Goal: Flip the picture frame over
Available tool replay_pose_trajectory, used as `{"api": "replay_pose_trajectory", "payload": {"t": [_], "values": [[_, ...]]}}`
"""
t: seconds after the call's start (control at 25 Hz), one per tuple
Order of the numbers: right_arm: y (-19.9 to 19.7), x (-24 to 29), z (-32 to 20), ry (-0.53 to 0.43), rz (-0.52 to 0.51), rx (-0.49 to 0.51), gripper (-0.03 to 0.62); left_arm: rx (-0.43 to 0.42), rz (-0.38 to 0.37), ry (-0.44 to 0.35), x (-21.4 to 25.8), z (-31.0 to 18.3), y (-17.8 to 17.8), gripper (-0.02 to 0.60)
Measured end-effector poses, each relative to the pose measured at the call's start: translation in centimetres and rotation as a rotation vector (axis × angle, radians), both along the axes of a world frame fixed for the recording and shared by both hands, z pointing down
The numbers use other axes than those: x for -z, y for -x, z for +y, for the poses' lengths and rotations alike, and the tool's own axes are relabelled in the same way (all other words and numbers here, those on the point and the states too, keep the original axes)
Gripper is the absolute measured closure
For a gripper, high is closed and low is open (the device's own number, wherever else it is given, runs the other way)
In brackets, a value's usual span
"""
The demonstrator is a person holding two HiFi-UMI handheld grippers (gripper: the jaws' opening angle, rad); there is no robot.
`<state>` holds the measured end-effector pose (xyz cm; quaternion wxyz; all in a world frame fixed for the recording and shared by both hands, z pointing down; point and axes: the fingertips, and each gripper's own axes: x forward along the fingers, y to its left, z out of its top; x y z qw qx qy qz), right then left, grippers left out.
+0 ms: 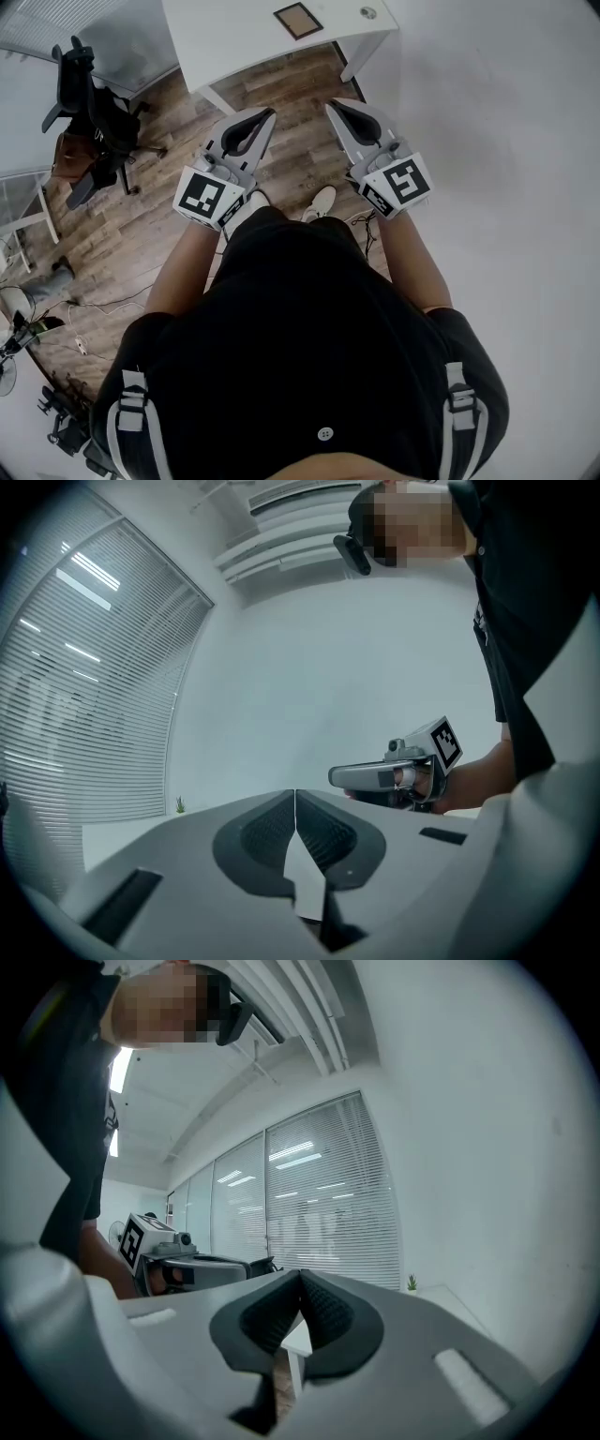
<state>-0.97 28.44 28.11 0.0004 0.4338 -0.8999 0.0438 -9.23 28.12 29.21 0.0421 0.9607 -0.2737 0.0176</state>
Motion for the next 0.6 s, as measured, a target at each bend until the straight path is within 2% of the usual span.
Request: {"api": "replay_pose_trajectory", "payload": {"t": [0.24, 0.28, 0.32, 0.36, 0.6], "values": [[-0.9, -0.1, 0.7, -0.015, 0.009, 0.017, 0.582, 0.043, -0.006, 0.002, -0.6, 0.5, -0.6, 0.549], [-1.1, -0.1, 0.7, -0.014, 0.008, 0.020, 0.566, 0.052, -0.011, 0.004, -0.7, 0.5, -0.7, 0.531], [-1.3, -0.2, 0.7, -0.010, 0.004, 0.023, 0.493, 0.060, -0.016, 0.004, -0.8, 0.5, -0.8, 0.511], [-1.5, -0.2, 0.6, -0.006, -0.003, 0.025, 0.460, 0.071, -0.018, 0.003, -0.9, 0.4, -0.9, 0.489], [-2.9, -0.2, 0.7, -0.013, 0.016, 0.043, 0.348, 0.117, -0.007, -0.014, -0.5, 0.1, -1.9, 0.343]]}}
